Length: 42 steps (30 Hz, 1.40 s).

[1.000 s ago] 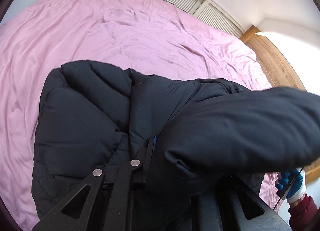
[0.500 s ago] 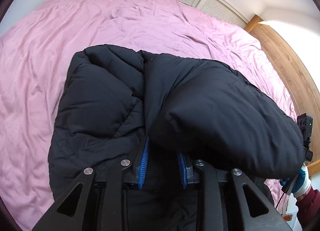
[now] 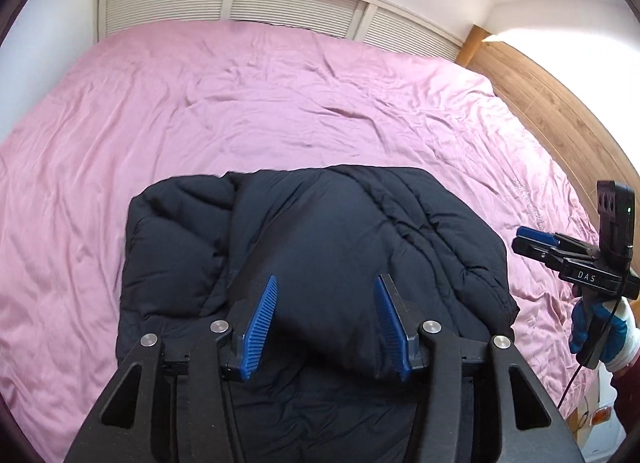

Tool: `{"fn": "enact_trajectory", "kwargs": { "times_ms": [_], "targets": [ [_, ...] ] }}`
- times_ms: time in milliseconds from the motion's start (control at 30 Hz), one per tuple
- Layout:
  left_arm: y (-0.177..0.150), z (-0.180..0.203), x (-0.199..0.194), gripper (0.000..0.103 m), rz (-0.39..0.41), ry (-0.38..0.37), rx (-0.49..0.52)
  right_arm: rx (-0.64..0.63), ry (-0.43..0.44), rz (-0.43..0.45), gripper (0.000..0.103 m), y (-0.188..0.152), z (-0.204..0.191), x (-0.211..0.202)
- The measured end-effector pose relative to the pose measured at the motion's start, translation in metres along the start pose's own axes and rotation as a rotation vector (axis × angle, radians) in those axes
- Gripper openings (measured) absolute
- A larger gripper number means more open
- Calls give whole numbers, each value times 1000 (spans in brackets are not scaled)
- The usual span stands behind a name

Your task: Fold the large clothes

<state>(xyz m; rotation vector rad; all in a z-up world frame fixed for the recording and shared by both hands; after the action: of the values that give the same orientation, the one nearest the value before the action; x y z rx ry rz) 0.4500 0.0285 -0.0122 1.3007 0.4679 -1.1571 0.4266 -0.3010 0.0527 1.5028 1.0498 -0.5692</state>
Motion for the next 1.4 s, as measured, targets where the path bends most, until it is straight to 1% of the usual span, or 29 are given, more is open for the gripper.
{"fn": "enact_trajectory", "kwargs": {
  "times_ms": [67, 167, 233, 267, 333, 400, 467, 567, 633, 700, 767, 833, 967, 1033, 1067, 1133, 1233, 1400],
  "targets": [
    [8, 15, 22, 56, -15, -8, 32, -37, -6, -10, 55, 11, -13, 13],
    [10, 21, 64, 58, -55, 63, 73, -77, -30, -42, 56, 17, -21, 41],
    [5, 12, 93, 58, -101, 122, 88, -91, -64, -83, 57, 13, -16, 65],
    [0, 7, 104, 58, -118, 134, 89, -95, -71, -106, 57, 9, -13, 77],
    [-13, -3, 126, 59, -144, 140, 85, -95, -74, -140, 58, -3, -5, 98],
    [-24, -10, 136, 59, -145, 128, 77, -87, -67, -155, 60, -15, 1, 114],
    [-32, -13, 144, 58, -136, 120, 66, -98, -79, -153, 60, -22, 2, 124],
    [-39, -14, 150, 58, -131, 132, 65, -135, -123, -143, 60, -32, -1, 137],
    [-40, -14, 156, 59, -143, 152, 77, -150, -142, -144, 61, -36, -3, 142],
    [-39, -10, 155, 59, -157, 171, 88, -148, -149, -162, 61, -35, -3, 143],
    [-37, -6, 146, 59, -166, 183, 96, -149, -159, -186, 61, -31, -6, 139],
    [-36, 0, 127, 58, -157, 191, 89, -153, -151, -191, 61, -29, -12, 123],
    [-45, 22, 80, 59, -89, 166, 108, -187, -101, -156, 61, -34, -28, 82],
    [-56, 35, 65, 60, -72, 152, 125, -206, -73, -141, 61, -41, -38, 65],
    [-61, 40, 63, 61, -77, 146, 131, -214, -57, -138, 61, -45, -42, 59],
    [-73, 47, 69, 61, -105, 146, 141, -239, -46, -145, 61, -52, -48, 57],
    [-88, 48, 86, 61, -147, 182, 146, -255, -71, -195, 61, -67, -45, 73],
    [-98, 42, 97, 62, -159, 204, 136, -248, -79, -232, 63, -80, -36, 99]
  ]
}}
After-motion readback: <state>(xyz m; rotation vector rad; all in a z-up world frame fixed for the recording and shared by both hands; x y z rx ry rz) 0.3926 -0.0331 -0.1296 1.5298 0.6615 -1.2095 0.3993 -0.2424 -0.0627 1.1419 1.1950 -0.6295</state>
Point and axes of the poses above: each gripper's, at about its wrist camera, not at the fingertips, and x roughly the way its jaws point, z to its right, y to its top, the point moved 4 cm from there along x, roughly the way its jaws point, and after that the axes turned 6 degrees about -z, right-handed, at the moved point
